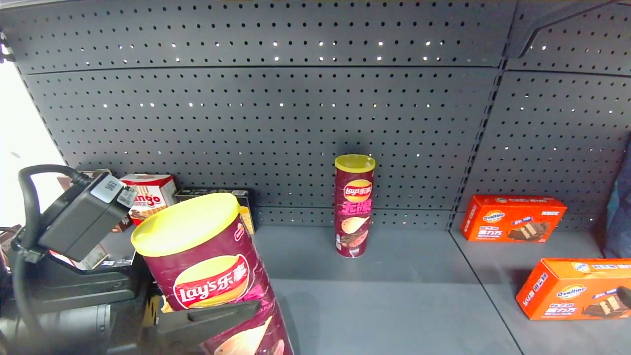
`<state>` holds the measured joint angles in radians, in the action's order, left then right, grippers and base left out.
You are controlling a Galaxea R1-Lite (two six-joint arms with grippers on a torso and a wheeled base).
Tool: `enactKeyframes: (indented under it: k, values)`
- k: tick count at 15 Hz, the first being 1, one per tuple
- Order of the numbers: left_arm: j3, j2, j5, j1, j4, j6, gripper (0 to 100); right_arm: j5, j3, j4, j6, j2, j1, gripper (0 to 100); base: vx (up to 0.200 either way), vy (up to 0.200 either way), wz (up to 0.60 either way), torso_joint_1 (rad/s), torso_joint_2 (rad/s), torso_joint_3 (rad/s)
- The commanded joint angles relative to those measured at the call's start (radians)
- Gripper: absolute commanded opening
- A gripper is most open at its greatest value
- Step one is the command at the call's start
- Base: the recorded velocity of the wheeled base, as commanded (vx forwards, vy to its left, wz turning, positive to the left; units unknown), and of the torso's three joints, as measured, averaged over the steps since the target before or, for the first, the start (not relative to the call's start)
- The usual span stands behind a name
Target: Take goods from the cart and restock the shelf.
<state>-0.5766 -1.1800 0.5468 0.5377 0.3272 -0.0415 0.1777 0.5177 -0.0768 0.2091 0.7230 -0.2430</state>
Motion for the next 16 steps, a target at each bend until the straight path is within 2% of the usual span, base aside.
enactKeyframes:
  k: [1,2,3,8,10,12,14,16]
  values:
    - [-0.002,-0.004,0.001,-0.001,0.001,0.0,0,0.046,0.051,-0.136,0.012,0.256,-0.121,100,0.0,0.0,0.0,0.0,0.0,0.0]
    - [-0.002,-0.004,0.001,-0.001,0.001,0.0,0,0.046,0.051,-0.136,0.012,0.256,-0.121,100,0.0,0.0,0.0,0.0,0.0,0.0]
    - [-0.003,-0.015,0.001,-0.001,0.001,0.0,0,0.048,0.053,-0.279,0.009,0.388,-0.15,100,0.0,0.0,0.0,0.0,0.0,0.0]
    - [-0.006,-0.043,0.001,-0.001,0.003,0.002,0,0.046,0.035,-0.664,-0.119,0.705,-0.18,100,0.0,0.0,0.0,0.0,0.0,0.0]
    - [-0.006,-0.052,0.001,-0.001,0.003,0.002,0,0.06,0.036,-0.741,-0.117,0.785,-0.183,100,0.0,0.0,0.0,0.0,0.0,0.0]
    - [-0.008,-0.056,0.001,-0.001,0.003,0.002,0,0.114,0.048,-0.759,-0.119,0.817,-0.182,100,0.0,0.0,0.0,0.0,0.0,0.0]
    - [-0.006,-0.076,0.001,-0.001,0.004,0.002,0,0.235,0.059,-0.821,-0.113,0.883,-0.177,100,0.0,0.0,0.0,0.0,0.0,0.0]
    - [-0.009,-0.076,0.001,-0.001,0.004,0.003,0,0.261,0.062,-0.902,-0.113,0.951,-0.177,100,0.0,0.0,0.0,0.0,0.0,0.0]
